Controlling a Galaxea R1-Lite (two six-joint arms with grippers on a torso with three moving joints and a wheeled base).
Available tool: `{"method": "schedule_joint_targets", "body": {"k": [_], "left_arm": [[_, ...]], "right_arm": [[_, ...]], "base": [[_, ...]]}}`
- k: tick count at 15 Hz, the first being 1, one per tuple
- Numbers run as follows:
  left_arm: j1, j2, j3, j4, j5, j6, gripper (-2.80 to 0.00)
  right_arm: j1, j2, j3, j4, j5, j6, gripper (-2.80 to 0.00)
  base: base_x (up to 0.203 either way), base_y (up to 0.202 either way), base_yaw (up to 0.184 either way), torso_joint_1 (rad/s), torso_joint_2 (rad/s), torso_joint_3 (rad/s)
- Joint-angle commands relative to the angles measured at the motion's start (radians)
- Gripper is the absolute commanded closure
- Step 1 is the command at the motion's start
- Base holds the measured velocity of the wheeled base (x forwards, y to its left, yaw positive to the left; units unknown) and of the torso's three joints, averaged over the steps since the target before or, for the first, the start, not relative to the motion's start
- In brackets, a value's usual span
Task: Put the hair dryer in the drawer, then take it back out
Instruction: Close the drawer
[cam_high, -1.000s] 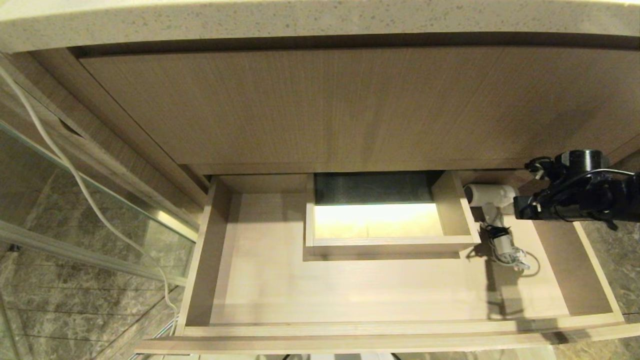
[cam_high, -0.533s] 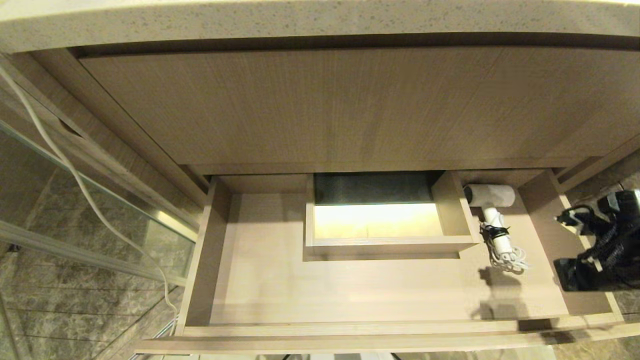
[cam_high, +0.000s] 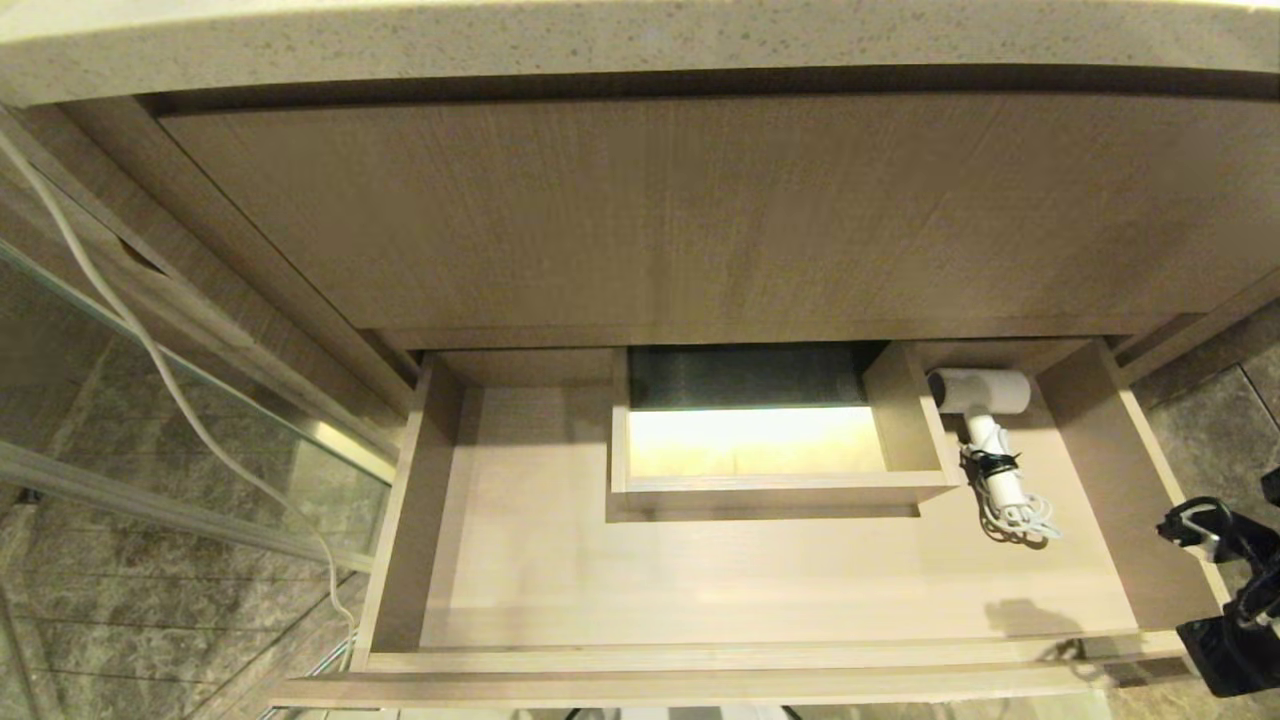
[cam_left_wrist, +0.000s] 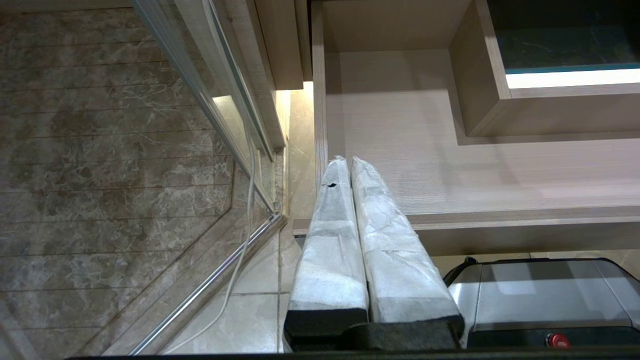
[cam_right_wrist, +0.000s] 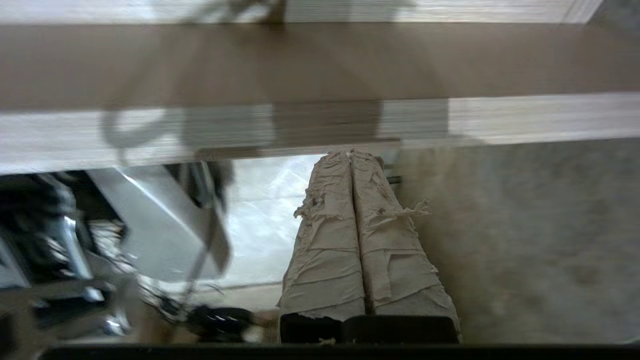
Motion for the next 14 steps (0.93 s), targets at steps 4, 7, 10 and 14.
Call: {"method": "schedule_joint_targets", "body": {"k": [4,7,10,14], "left_arm": [[0.000,0.000,0.002,0.000,0.000,0.000,0.00],[0.000,0.000,0.000,0.000,0.000,0.000,0.00],[0.000,0.000,0.002,0.000,0.000,0.000,0.00],[0.000,0.000,0.001,0.000,0.000,0.000,0.00]], "right_arm": [[-0.032,0.066,0.086,0.002,0.019,-0.049,0.00],[-0.032,0.112,0.079,-0.030,0.052,-0.051,0.00],[-0.031,0.134,0.046,-0.147,0.067,-0.049,0.00],[-0.031,0.122,0.038,-0.247,0.084,-0.040,0.00]], "base": [[0.000,0.000,0.000,0.000,0.00,0.000],[0.000,0.000,0.000,0.000,0.00,0.000],[0.000,0.000,0.000,0.000,0.00,0.000],[0.000,0.000,0.000,0.000,0.00,0.000]]}}
